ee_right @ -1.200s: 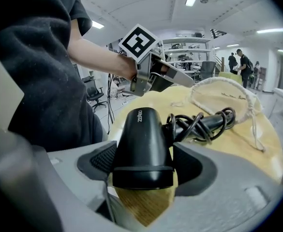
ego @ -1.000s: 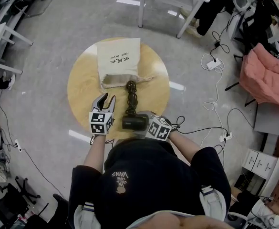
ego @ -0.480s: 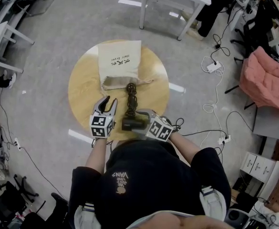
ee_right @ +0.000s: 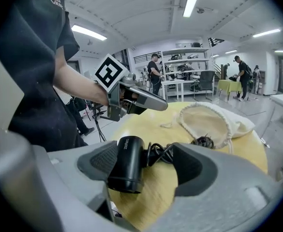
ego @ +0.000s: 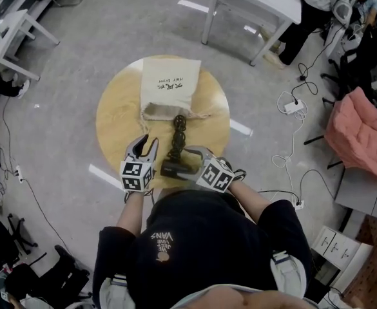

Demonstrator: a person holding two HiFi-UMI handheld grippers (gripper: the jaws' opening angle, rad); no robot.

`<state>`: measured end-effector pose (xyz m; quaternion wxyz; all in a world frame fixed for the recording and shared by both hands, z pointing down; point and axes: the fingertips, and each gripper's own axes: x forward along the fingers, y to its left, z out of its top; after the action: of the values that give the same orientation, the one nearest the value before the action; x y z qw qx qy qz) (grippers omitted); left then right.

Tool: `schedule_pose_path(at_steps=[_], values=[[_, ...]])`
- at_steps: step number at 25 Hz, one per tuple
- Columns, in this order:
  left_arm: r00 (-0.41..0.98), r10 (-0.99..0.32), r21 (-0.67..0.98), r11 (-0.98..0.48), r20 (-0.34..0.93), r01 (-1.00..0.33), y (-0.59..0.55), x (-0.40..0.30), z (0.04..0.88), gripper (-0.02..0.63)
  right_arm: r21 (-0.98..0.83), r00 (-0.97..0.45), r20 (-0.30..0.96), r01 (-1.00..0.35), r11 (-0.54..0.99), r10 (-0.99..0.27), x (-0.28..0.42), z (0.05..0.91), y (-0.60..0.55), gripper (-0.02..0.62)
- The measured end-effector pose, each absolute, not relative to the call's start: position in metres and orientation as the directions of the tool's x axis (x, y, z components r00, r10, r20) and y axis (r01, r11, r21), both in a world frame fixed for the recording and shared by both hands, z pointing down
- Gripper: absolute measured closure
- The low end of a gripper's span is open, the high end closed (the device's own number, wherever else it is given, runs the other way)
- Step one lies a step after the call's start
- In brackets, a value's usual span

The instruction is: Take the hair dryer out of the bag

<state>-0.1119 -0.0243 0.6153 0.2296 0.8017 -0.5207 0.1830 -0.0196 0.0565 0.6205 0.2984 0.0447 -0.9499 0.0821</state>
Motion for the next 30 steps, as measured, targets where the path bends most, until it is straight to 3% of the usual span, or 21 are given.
schedule_pose_path(at_steps=[22,24,30], values=[[0.175,-0.877,0.123,-0.134,0.447,-0.983,0.019,-0.108,0.573,0.497,-0.038,-0.854,0.519,0.007,0.999,0.026,-0.013,0.588,0.038,0.245],[0.153,-0.885,0.122,-0.110,0.440,-0.986,0.025,-0.106,0.571,0.497,-0.029,-0.859,0.512,0.016,0.999,0.028,-0.011,0.585,0.038,0.299],[0.093,-0.898,0.116,-0.047,0.429,-0.992,0.041,-0.101,0.568,0.517,-0.020,-0.867,0.496,0.037,0.999,0.042,-0.006,0.579,0.039,0.305]])
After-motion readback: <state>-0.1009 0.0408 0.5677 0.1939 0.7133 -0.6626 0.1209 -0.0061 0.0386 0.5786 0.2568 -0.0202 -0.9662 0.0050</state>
